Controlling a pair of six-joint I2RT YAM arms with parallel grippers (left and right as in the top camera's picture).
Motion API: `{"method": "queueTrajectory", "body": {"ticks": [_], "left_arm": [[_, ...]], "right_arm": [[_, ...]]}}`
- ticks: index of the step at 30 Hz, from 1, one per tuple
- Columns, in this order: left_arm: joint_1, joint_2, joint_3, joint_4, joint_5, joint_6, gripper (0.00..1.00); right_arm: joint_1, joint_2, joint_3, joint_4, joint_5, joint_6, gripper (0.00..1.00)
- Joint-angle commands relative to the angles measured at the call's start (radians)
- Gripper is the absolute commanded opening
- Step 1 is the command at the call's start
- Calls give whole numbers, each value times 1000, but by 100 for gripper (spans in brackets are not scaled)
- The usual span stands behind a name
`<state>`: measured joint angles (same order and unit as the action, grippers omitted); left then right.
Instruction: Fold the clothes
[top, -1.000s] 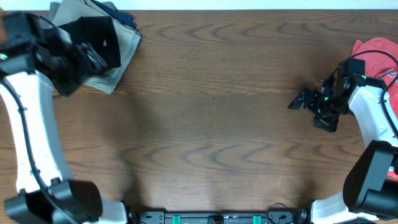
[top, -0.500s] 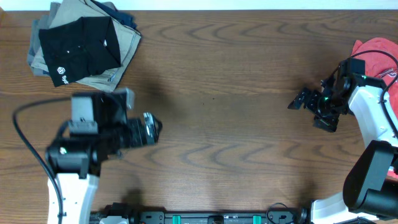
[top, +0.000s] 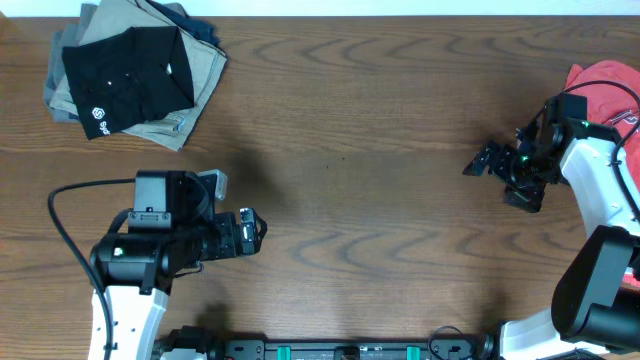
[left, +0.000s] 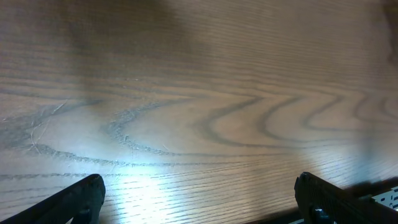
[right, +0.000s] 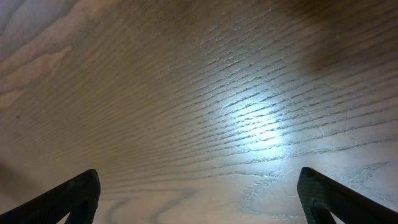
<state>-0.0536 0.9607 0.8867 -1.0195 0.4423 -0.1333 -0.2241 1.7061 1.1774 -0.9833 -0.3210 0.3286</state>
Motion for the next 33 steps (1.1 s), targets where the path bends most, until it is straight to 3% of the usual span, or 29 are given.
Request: {"method": "queueTrajectory", "body": {"ticks": [1, 14, 21, 26, 29, 33], "left_arm": [[-2, 5, -1, 0, 2, 9, 98], [-2, -46, -24, 38, -54, 9, 98], [-5, -333, -280, 290, -54, 6, 98], [-4, -565, -473, 332, -54, 6, 98], [-4, -639, -532, 337, -55, 6, 98], [-4, -690, -599, 474, -66, 5, 98]], "right_arm": [[-4, -19, 14, 0, 0, -12, 99], [-4, -19, 14, 0, 0, -12, 99], [-4, -19, 14, 0, 0, -12, 99], [-4, -19, 13, 0, 0, -12, 99], [-4, -19, 14, 0, 0, -12, 99], [-4, -19, 14, 0, 0, -12, 99]]}}
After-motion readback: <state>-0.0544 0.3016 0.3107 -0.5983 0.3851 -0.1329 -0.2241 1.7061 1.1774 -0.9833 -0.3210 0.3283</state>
